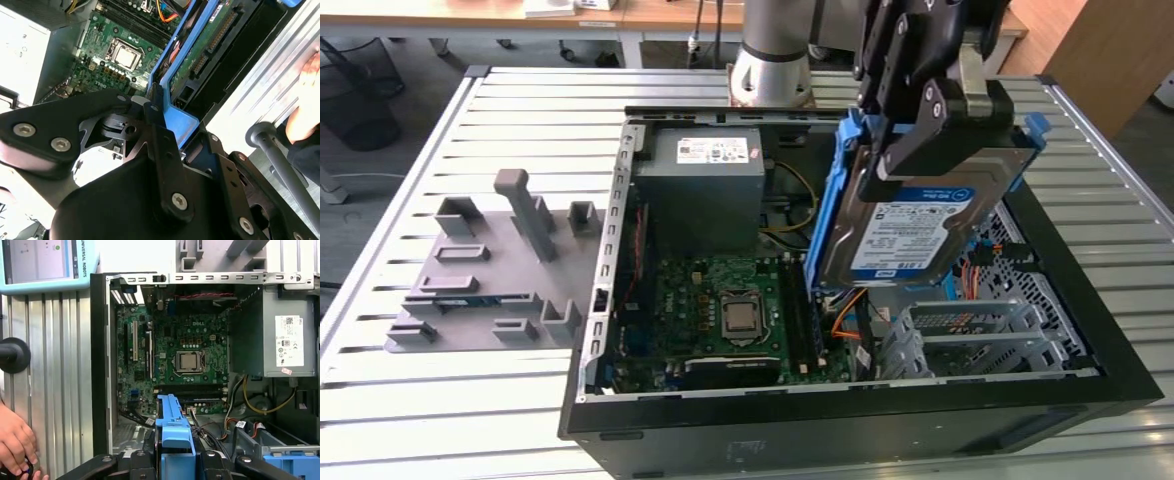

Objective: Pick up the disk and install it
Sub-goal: 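Insert the disk into the insertion slot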

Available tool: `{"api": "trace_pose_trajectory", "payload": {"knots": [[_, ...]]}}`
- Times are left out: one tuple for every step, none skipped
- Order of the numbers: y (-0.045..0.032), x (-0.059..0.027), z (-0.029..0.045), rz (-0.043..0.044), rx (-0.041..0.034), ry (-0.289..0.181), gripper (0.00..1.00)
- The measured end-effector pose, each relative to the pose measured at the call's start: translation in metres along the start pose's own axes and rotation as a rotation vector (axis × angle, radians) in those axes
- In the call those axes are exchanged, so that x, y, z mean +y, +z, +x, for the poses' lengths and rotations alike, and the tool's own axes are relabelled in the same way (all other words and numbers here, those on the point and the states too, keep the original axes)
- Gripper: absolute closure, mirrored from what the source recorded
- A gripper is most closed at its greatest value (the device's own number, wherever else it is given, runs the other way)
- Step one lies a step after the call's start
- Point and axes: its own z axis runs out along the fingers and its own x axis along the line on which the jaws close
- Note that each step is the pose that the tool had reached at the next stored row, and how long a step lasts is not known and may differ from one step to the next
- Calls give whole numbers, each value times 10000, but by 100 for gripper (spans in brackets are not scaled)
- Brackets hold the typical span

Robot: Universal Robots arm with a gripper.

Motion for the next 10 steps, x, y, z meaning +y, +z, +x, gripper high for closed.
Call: {"api": "trace_pose_trajectory", "payload": {"knots": [[4, -1, 14, 0, 0, 0, 64], [7, -2, 27, 1, 0, 0, 64], [11, -2, 41, 1, 1, 1, 64], [13, -2, 51, 1, 1, 0, 64], [16, -3, 60, 0, 2, 1, 64], [19, -7, 67, 1, 2, 0, 64], [22, -15, 73, 0, 1, 0, 64], [25, -29, 76, 1, -1, 1, 64], [28, -52, 80, 1, -1, 0, 64], [31, -80, 82, 1, -1, 0, 64]]}}
